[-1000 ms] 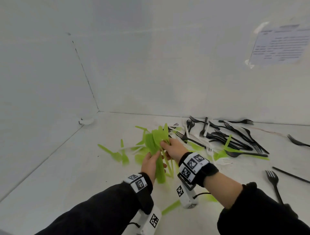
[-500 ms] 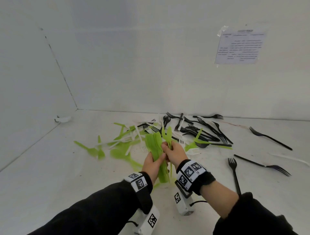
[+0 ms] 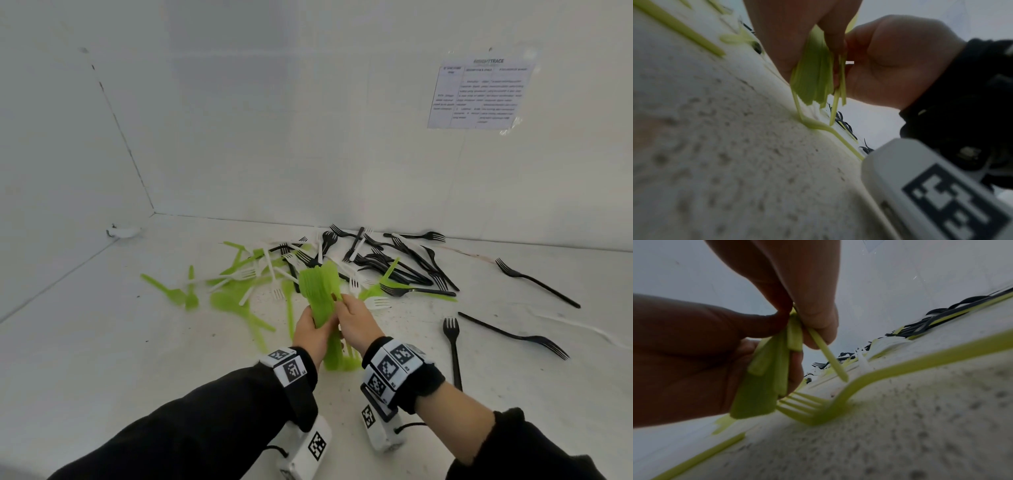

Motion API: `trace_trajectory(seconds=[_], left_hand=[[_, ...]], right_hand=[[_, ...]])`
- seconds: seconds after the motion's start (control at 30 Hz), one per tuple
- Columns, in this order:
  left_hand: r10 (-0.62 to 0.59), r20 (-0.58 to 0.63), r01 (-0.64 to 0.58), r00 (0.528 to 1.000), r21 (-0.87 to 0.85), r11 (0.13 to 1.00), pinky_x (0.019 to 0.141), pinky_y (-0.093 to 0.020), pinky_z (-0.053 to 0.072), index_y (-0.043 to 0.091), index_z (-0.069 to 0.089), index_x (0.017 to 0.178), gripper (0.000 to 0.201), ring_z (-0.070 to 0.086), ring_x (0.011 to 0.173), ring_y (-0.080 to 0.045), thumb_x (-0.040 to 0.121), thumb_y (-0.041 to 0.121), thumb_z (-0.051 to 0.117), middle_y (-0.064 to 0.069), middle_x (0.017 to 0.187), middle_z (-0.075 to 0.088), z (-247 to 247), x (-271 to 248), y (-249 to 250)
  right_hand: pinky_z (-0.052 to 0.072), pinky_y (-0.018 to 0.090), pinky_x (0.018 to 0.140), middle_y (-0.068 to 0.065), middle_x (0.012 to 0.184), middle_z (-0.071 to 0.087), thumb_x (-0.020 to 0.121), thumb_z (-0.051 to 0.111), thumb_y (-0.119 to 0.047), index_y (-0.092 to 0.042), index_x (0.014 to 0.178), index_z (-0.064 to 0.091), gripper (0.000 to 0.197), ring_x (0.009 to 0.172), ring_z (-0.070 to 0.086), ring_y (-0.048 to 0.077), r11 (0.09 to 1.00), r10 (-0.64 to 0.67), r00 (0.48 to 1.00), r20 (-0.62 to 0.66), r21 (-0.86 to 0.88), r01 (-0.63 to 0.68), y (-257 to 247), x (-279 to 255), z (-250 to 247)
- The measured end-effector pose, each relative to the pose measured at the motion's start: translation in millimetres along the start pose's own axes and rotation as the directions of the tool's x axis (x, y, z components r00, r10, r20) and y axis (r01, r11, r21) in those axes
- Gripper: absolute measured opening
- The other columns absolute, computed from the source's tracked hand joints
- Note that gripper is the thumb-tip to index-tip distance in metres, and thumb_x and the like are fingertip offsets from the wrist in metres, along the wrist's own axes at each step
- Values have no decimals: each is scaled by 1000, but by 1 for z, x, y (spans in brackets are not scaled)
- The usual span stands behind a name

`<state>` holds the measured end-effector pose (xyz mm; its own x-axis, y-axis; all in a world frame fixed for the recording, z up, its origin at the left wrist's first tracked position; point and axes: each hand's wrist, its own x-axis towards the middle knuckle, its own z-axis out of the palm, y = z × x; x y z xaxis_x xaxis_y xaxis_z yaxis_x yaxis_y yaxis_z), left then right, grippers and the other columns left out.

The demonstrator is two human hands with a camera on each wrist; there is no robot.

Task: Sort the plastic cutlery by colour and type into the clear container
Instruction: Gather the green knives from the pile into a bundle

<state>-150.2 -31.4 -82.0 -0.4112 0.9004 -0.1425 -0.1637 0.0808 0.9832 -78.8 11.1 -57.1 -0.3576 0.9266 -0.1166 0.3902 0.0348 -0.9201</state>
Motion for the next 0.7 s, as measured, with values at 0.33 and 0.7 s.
trace_trajectory(seconds=[0.33, 0.7], left_hand=[[26, 29, -26, 999, -1, 1000, 90, -38, 52, 16, 56, 116, 25, 64, 99, -21, 92, 9, 55, -5, 107, 67, 7, -6, 0], [62, 36, -65, 997, 85, 994, 94, -35, 50, 23, 55, 109, 17, 62, 104, -19, 95, 14, 51, -4, 109, 66, 14, -12, -3]], right_hand=[[47, 44, 96, 7, 105, 54, 95, 48, -13, -10, 136, 45, 40, 103, 56, 26, 1000, 15, 995, -103, 13, -14, 5, -6, -17], [40, 36, 97, 20, 115, 59, 97, 42, -10, 5, 123, 54, 32, 113, 54, 31, 999, -1, 997, -72, -52, -3, 9, -1, -22]])
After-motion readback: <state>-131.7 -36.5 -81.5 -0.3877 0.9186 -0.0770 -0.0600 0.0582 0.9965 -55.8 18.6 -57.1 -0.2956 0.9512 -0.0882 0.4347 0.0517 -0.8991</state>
